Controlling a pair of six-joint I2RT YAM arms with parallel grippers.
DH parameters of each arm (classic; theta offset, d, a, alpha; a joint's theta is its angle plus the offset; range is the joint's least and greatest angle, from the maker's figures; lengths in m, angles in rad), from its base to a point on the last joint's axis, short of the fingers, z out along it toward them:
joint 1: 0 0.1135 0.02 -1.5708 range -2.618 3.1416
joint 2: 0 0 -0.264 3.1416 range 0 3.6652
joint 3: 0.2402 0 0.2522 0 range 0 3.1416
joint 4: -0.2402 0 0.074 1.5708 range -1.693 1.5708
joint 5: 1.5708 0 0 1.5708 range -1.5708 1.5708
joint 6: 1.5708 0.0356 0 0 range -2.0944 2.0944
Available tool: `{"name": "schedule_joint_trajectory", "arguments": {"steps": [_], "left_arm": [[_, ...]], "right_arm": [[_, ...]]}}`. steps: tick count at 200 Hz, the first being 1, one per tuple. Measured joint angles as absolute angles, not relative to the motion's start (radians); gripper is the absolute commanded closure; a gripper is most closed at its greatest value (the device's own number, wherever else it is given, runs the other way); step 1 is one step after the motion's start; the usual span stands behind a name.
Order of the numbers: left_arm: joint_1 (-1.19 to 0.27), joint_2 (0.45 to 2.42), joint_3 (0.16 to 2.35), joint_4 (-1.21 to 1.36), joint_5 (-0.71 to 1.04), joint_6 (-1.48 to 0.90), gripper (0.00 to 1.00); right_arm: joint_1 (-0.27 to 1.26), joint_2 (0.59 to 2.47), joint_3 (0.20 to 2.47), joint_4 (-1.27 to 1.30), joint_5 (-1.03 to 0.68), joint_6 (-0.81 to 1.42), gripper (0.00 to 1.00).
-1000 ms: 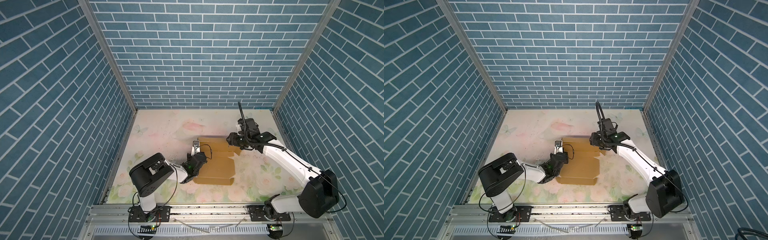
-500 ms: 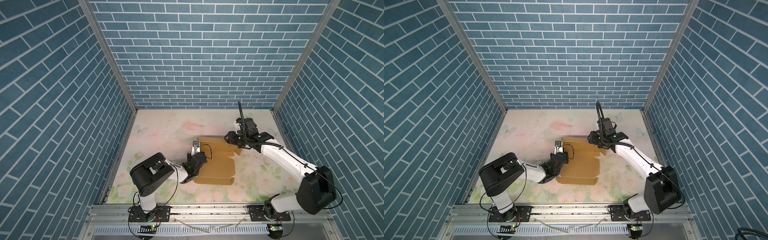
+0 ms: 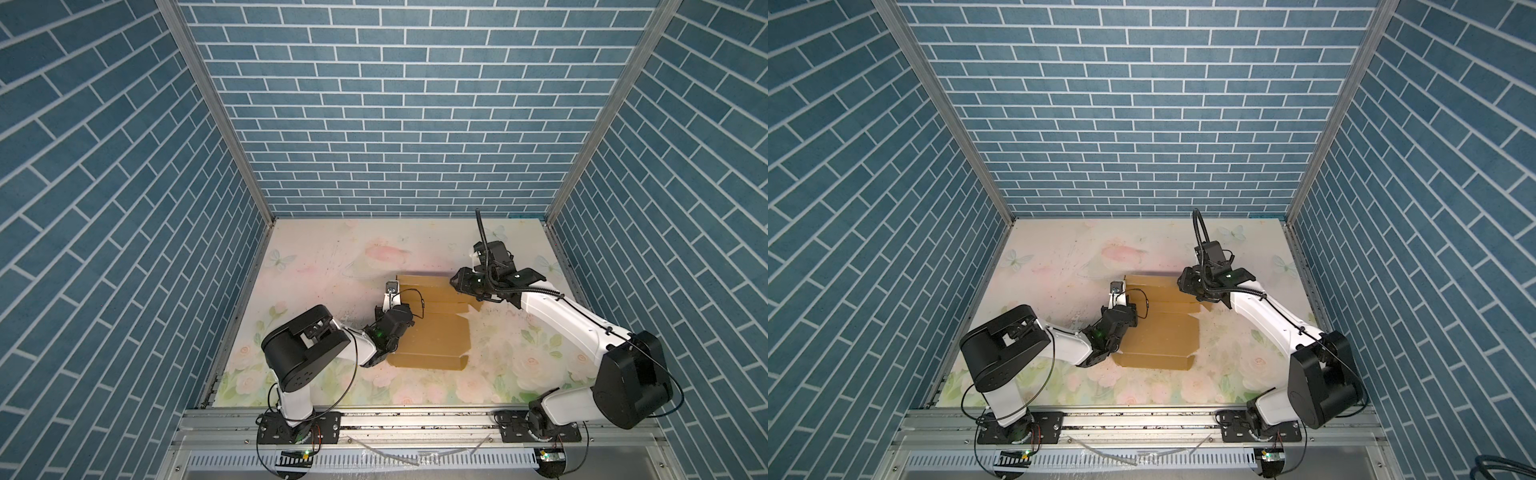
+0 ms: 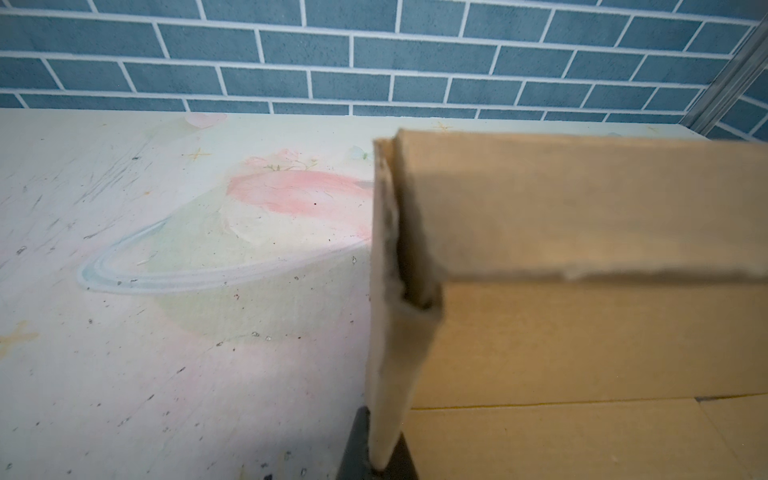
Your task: Fold the paper box
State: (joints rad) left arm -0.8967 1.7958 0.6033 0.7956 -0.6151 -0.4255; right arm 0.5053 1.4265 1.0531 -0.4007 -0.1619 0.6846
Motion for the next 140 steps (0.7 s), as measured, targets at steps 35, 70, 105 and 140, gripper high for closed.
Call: {"name": "schedule_joint_trajectory", "arguments": {"steps": [35, 70, 105, 140], "left_arm": [[-0.897, 1.797, 0.603, 0.797, -0.615, -0.426, 0.95], [-0.897, 1.796, 0.603, 0.796, -0.615, -0.426, 0.95], [-0.897, 1.797, 0.603, 0.797, -0.617, -0.426, 0.95], [-0.897, 1.798, 0.603, 0.795, -0.620, -0.426, 0.95]], "right_arm": [[0.505, 1.422, 1.034, -0.363, -0.170, 0.711, 0.64], [0.505, 1.418, 1.031, -0.350, -0.175, 0.722, 0.62], [0.505, 1.404, 1.031, -0.353, -0.175, 0.730, 0.52], [0.505, 1.351, 1.031, -0.375, -0.164, 0.723, 0.42]]}}
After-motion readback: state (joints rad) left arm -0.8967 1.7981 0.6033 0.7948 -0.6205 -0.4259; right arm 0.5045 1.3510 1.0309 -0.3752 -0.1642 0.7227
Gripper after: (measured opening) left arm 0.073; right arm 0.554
